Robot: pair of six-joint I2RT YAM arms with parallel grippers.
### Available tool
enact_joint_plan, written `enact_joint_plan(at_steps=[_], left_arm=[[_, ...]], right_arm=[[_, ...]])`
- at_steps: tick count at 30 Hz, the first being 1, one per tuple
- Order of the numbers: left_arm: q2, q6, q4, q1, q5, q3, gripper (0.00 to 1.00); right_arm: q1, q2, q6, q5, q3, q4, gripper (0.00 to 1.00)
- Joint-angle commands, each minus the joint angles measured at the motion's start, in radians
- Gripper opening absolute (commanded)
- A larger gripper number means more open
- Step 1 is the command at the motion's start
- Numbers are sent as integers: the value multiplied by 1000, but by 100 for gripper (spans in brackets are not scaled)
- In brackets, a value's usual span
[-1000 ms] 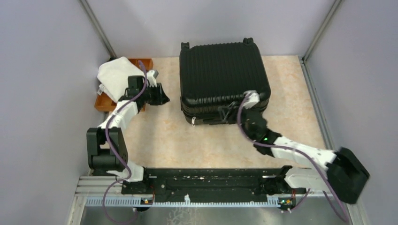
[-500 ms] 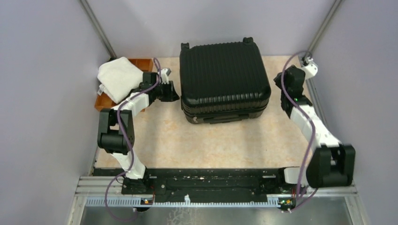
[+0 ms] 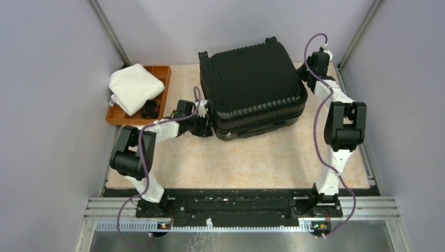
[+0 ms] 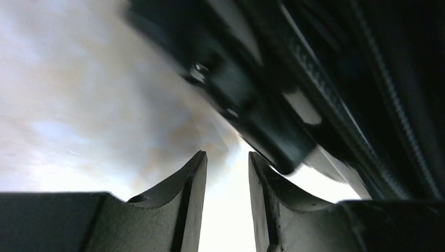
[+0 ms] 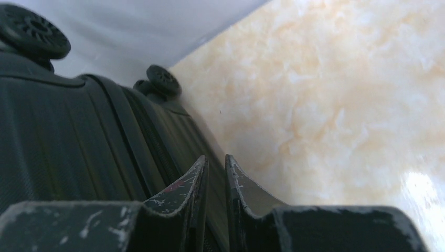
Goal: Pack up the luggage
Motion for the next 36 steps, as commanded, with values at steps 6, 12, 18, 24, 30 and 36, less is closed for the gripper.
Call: enact_joint_plan(at_steps=[6,12,18,24,30,36], left_arm=[[-181,347,-174,-209,253,-12,44],[-292,559,-421,-203,196,-38,63],[-362,857,-722,-193,109,-15,78],[-405,913,-750,-120,-57,83,80],[-389,776,-532,173,-12,223,81],[-182,476,-296,314,-79,382,77]], right_arm=[[239,169,-69,-374,265,45,18],[218,99,-105,-143,252,-6,38],[94,-152,-83,92,0,40,70],[27,-438,-51,240,-301,-8,98],[-59,-653,-10,205,-532,-64,98],[-60,-830,18,97,-767,-97,55]])
